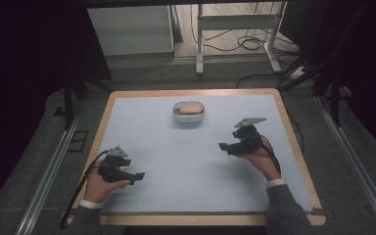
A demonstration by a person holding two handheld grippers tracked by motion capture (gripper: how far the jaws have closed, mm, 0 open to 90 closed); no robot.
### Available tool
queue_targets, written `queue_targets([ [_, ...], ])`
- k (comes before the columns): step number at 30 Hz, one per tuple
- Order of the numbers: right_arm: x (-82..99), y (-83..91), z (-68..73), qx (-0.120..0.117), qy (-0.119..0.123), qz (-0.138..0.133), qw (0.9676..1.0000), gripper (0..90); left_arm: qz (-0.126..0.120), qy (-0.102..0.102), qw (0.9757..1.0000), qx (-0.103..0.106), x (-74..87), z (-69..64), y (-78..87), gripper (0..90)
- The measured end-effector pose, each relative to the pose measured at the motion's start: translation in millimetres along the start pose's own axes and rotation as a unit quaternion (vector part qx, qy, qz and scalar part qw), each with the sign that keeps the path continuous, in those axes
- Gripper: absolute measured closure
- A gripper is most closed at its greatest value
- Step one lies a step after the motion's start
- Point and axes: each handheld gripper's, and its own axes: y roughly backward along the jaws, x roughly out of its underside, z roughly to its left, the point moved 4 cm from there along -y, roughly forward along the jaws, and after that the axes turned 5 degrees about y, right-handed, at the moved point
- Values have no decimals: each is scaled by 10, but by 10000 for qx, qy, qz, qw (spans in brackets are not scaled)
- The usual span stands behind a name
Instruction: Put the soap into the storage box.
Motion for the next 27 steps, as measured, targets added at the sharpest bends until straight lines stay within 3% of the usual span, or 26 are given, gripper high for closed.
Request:
queue_targets([
  [7,367,212,144,169,25,-44,9998,205,31,5,10000,-11,2,-3,-8,152],
  [13,536,357,236,288,-73,-227,9993,205,58,-17,10000,-46,7,-1,-12,151],
  [16,560,382,258,334,27,-203,9992,202,48,-13,10000,-54,5,2,-10,150],
  [22,544,412,275,388,-53,-436,9983,186,46,-4,10000,-73,8,6,-15,149],
  [27,519,408,226,623,-109,-491,9968,122,66,-14,10000,-35,11,-4,-37,149],
])
